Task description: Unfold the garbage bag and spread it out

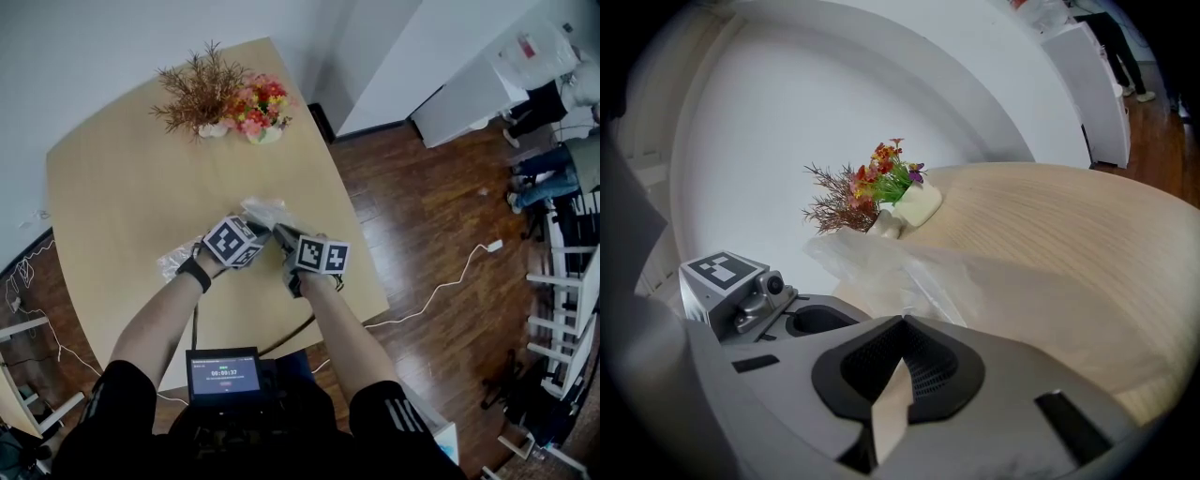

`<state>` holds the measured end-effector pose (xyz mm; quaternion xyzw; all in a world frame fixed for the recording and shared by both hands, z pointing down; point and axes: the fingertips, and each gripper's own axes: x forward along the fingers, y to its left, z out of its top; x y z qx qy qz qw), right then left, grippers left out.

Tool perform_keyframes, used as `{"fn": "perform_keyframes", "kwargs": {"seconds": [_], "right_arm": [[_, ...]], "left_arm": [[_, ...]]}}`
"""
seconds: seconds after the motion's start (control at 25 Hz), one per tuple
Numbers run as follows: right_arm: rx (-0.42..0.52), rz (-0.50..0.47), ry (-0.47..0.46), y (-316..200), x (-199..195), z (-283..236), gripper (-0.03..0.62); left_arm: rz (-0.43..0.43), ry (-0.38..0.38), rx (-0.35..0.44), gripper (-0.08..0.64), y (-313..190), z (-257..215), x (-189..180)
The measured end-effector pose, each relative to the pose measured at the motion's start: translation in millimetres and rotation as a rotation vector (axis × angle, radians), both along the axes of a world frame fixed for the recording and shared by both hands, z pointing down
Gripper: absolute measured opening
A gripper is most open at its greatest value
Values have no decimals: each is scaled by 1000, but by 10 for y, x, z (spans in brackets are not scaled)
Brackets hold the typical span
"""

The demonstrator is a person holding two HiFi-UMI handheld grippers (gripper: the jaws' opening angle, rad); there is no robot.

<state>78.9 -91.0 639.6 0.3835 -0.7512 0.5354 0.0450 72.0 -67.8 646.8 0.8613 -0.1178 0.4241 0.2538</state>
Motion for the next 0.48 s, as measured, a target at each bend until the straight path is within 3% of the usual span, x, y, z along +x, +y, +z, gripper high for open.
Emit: {"fn": "perform_keyframes", "kwargs": {"seconds": [0.48], "right_arm": [[7, -18, 0, 41, 10, -16, 3]], "left_arm": [[9, -14, 33, 3, -27, -20, -33]]}}
